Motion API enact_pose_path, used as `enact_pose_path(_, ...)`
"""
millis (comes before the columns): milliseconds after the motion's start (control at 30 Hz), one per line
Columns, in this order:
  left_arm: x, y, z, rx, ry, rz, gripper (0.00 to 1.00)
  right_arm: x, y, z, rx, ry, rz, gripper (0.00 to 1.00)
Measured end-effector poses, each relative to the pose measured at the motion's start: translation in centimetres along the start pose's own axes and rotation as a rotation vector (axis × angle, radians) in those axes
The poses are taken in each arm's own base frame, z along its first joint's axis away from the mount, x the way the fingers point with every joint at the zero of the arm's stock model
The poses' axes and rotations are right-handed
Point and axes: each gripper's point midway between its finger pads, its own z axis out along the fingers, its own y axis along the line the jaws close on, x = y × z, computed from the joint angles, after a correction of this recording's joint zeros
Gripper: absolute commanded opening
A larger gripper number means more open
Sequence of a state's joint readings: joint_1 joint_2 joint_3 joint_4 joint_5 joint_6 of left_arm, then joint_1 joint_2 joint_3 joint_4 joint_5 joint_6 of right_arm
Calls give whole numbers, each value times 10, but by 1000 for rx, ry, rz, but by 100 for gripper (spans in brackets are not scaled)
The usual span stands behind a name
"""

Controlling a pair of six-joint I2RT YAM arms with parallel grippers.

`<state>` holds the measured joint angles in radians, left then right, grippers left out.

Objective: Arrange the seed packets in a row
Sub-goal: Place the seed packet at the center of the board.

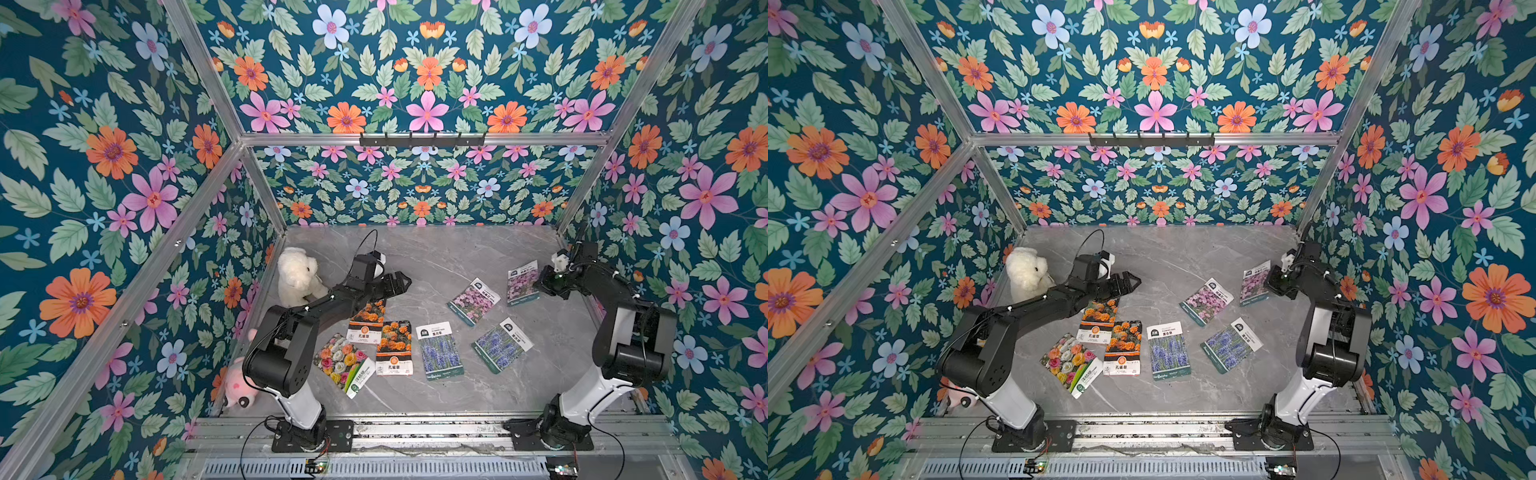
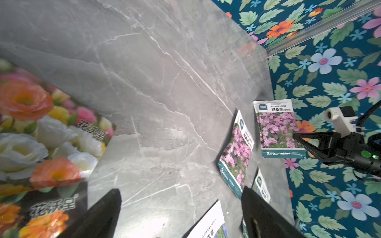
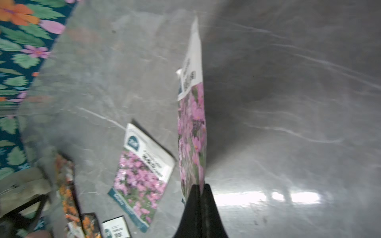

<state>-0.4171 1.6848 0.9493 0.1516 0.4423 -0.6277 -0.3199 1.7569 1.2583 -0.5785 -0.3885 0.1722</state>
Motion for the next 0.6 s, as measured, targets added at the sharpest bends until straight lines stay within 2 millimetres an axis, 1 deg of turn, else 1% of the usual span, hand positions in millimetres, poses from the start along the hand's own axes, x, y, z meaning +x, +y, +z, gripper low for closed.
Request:
enact_pose_path(33, 0, 1, 0, -7, -1, 1, 99, 0, -7, 1, 31, 10, -8, 0)
enact_pose_path(67, -1, 2, 0, -14, -5, 2, 100, 0, -14, 2, 66, 18, -17, 10)
enact_pose_path(100, -1, 4, -1, -23, -9, 3, 100, -1, -20, 3, 101, 23, -27, 24)
enact_pose_path(167, 0, 5, -2, -31, -10, 5, 99, -3, -33, 2, 176, 24, -32, 42)
enact_pose_path(233, -2, 8, -4, -49, -21, 6, 100, -7, -44, -2, 246, 20, -29, 57)
enact_pose_path(267, -2, 9, -4, -53, -21, 9, 100, -8, -48, -5, 278, 17, -26, 62)
enact_pose_path(333, -2, 11, -5, -68, -26, 14, 100, -10, -48, -10, 325, -1, -19, 72)
enact_pose_path(400, -2, 12, -6, -77, -27, 17, 100, -5, -35, -12, 337, -3, -47, 76)
enact_pose_path(467, -2, 14, -7, -88, -28, 18, 100, 4, -22, -8, 339, 3, -56, 80)
enact_pose_path(533, -3, 16, -8, -99, -34, 18, 100, 16, -11, 1, 334, 29, -59, 82)
enact_pose_path(600, -2, 17, -8, -103, -33, 17, 100, 27, -8, 13, 338, 60, -36, 82)
